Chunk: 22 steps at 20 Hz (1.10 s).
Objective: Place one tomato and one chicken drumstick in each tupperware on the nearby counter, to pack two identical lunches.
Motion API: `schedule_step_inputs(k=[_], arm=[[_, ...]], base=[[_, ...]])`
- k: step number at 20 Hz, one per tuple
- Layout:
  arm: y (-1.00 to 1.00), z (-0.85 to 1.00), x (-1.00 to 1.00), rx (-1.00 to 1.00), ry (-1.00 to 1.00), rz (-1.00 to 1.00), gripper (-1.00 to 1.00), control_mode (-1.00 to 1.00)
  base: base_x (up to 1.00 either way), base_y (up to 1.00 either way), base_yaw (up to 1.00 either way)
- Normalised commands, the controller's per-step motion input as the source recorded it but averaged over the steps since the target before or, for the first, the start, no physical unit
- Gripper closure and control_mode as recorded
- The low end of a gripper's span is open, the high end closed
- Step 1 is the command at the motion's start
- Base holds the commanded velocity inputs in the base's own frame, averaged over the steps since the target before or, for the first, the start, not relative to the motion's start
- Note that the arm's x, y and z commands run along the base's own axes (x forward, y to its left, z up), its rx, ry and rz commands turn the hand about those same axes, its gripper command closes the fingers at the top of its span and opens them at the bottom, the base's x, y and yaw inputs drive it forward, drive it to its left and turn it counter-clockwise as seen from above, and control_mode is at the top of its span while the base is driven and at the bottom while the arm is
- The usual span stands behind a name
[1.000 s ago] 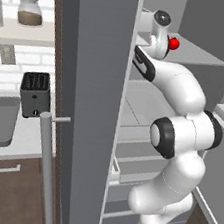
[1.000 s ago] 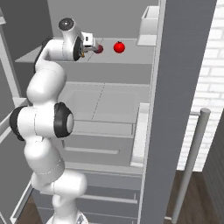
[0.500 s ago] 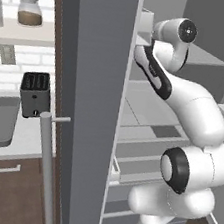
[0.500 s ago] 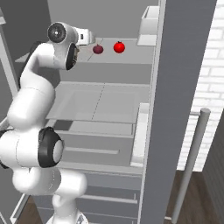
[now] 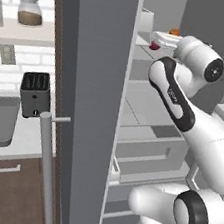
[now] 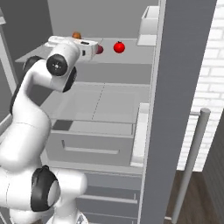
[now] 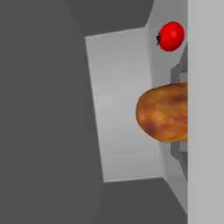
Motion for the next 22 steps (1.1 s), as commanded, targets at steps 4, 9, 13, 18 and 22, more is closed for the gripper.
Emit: schedule_step_inputs(k=[4, 9, 13, 18, 22], arm=[[-0.2, -0.15, -1.0, -0.02, 0.22, 0.0, 1.0, -1.0], [0.0, -0.98, -1.0, -0.19, 0.62, 0.0, 1.0, -1.0], [0.0, -1.0, -1.0, -0.29, 0.78, 0.0, 1.0, -1.0], [-0.08, -0.8, -0.41, -0.2, 0.54, -0.03, 1.0, -1.0], [-0.09, -0.52, -0.37, -0.04, 0.14, 0.05, 1.0, -1.0]], base=[[0.0, 0.0, 0.0], [0.0, 0.0, 0.0], [0.0, 0.0, 0.0], [0.0, 0.0, 0.0], [0.0, 0.0, 0.0]])
